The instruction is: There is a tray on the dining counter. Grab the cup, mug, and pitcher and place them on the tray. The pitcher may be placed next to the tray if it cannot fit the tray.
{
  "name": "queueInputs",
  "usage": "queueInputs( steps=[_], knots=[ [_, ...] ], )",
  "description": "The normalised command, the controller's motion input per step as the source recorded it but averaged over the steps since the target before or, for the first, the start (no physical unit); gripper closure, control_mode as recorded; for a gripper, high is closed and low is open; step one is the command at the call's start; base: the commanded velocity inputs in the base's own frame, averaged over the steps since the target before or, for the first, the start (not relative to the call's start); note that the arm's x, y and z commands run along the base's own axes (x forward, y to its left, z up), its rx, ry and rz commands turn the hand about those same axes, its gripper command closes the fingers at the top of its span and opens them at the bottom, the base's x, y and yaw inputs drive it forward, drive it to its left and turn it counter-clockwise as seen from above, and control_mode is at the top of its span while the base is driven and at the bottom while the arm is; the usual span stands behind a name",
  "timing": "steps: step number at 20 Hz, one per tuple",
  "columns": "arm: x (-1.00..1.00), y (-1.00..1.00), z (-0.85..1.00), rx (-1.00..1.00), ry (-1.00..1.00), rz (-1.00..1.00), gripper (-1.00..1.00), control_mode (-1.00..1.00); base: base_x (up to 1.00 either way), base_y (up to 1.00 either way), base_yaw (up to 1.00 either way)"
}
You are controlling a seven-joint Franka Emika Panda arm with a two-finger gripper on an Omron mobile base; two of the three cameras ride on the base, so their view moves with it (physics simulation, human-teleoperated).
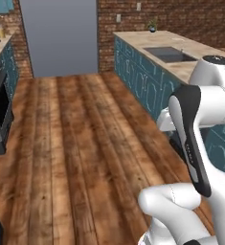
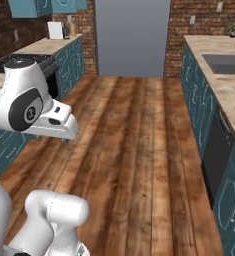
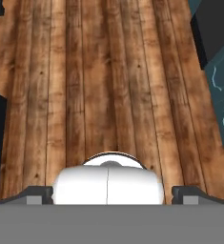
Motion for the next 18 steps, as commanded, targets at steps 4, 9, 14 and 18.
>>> queueInputs(
  steps=[4,9,14,18],
  knots=[
    [0.0,0.0,0.0,0.0,0.0,0.0,-1.0,1.0,1.0,0.09,0.0],
    [0.0,0.0,0.0,0.0,0.0,0.0,-1.0,1.0,1.0,-0.03,0.0],
    [0.0,0.0,0.0,0.0,0.0,0.0,-1.0,1.0,1.0,0.0,0.0],
    [0.0,0.0,0.0,0.0,0.0,0.0,-1.0,1.0,1.0,0.0,0.0]
  ],
)
